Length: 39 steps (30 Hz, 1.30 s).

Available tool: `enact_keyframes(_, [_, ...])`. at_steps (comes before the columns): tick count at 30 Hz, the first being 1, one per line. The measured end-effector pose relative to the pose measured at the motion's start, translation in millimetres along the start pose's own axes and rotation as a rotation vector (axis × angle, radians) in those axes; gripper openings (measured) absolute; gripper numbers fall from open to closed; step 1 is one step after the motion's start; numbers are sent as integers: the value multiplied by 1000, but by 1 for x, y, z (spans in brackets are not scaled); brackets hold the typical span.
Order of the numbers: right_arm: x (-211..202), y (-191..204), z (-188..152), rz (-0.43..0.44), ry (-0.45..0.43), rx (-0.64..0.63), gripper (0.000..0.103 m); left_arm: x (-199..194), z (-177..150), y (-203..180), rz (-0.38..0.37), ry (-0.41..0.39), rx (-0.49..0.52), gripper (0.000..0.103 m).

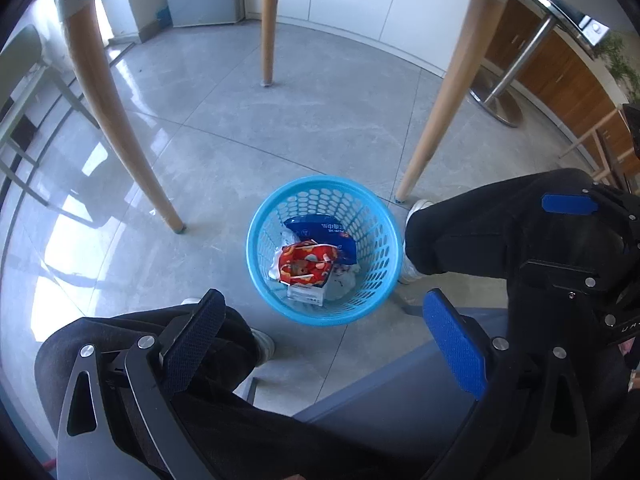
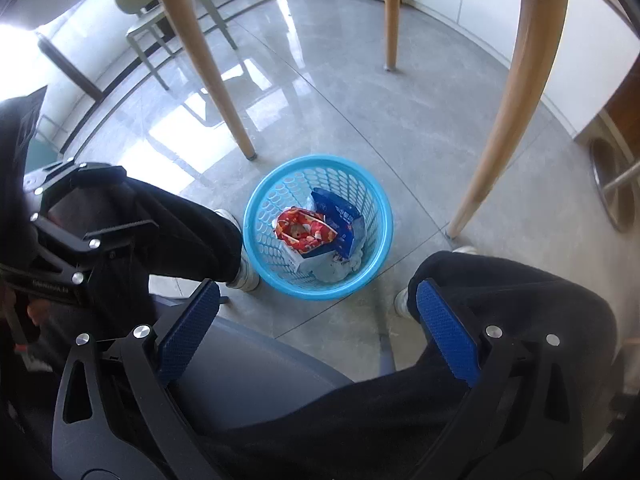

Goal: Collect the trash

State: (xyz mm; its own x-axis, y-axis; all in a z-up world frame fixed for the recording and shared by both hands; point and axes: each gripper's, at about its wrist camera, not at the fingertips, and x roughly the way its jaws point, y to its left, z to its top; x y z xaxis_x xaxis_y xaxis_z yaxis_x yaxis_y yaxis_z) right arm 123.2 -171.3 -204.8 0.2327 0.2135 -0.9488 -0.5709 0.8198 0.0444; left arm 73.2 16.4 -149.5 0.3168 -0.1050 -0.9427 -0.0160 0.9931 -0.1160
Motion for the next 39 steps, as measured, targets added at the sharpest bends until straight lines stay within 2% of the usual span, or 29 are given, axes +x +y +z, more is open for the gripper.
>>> enact_keyframes(7, [-24,16,-11,5,-89,-117,94,-11,-11,-3,-28,-28,-39,97])
enact_keyframes(9, [-26,16,-11,5,-102,-109,94,-14,-11,-5,7,-44,-29,97])
enact_keyframes(14, [-25,17,-11,25,-110,-99,94,-21,-12,-10,1,-73,-10,97])
enact_keyframes(39, [-27,20,-14,30,-110,-93,94,-22,-15,-6,-26,-70,-27,97])
